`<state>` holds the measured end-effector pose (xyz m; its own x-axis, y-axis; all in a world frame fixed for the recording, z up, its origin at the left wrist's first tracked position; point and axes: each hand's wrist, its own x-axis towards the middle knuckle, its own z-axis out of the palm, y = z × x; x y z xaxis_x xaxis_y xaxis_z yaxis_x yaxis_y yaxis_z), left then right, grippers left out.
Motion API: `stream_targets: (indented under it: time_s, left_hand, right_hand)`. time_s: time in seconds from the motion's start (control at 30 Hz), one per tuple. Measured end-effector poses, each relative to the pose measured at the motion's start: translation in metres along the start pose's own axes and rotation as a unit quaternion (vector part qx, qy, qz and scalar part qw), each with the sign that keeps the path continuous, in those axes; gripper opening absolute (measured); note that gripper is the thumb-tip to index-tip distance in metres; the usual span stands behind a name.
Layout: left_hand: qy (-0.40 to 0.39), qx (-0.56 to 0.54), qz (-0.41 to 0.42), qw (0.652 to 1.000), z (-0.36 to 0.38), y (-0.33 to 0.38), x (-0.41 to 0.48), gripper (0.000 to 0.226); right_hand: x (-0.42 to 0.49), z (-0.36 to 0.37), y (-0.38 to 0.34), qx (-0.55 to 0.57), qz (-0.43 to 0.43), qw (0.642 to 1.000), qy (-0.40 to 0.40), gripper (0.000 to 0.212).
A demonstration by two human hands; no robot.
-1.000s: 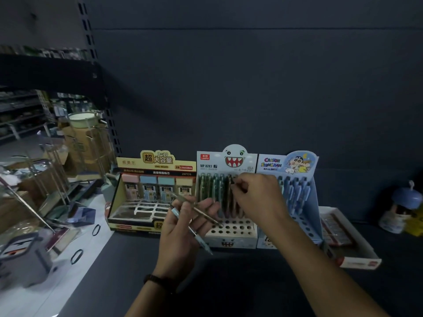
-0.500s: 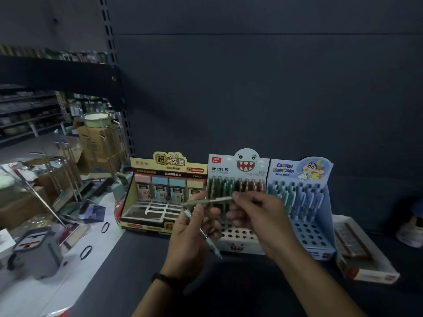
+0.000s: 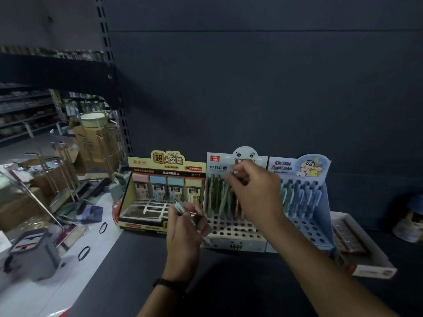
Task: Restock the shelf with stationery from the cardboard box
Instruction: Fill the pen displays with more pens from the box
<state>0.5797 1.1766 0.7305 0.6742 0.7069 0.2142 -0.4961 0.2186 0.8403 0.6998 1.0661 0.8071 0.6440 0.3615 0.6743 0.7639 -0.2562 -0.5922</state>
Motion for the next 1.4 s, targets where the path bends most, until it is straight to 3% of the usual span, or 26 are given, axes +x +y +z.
stream_targets:
  time_s: [0.13, 0.37, 0.63, 0.8, 0.9, 0.97, 1.07, 1.23, 1.4]
  left_hand:
    - [0.014, 0.084, 0.079, 0.993, 0.0, 0.005, -0.003, 0.024]
    - [0.016, 0.065, 0.036, 0.997, -0.002, -0.005, 0.001, 0.039]
    - [0.002, 0.105, 0.057, 0.993, -0.001, 0.0, -0.001, 0.012]
    - [-0.024, 0.079, 0.028, 0.996, 0.0, 0.0, -0.003, 0.032]
    - [-0.056, 0.055, -0.017, 0.997, 0.005, 0.001, -0.008, 0.049]
    - [-0.089, 0.062, -0.017, 0.994, 0.012, 0.004, -0.014, 0.045]
    - [-0.133, 0.089, 0.004, 0.987, 0.031, 0.01, -0.025, 0.032]
    - [-0.16, 0.111, -0.002, 0.981, 0.075, 0.003, -0.031, 0.027]
    - [-0.188, 0.301, 0.082, 0.931, 0.098, -0.019, -0.034, 0.036]
  right_hand:
    - [-0.003, 0.021, 0.003, -0.049, -0.046, 0.997, -0.027, 0.015]
    - [0.003, 0.031, 0.001, -0.086, -0.068, 0.994, -0.018, 0.014]
    - [0.002, 0.037, -0.004, -0.136, -0.052, 0.985, -0.095, 0.014]
    - [0.006, 0.021, -0.014, -0.089, 0.035, 0.986, -0.137, 0.03]
    - [-0.002, 0.0, -0.016, 0.018, 0.059, 0.994, -0.089, 0.019]
    - [-0.01, -0.016, -0.014, 0.096, 0.077, 0.989, -0.083, 0.012]
    - [-0.022, -0.041, -0.01, 0.16, 0.087, 0.98, -0.074, 0.022]
    - [-0.027, -0.088, 0.006, 0.182, 0.116, 0.976, -0.013, 0.029]
    - [-0.025, -0.13, 0.027, 0.168, 0.121, 0.978, 0.015, 0.039]
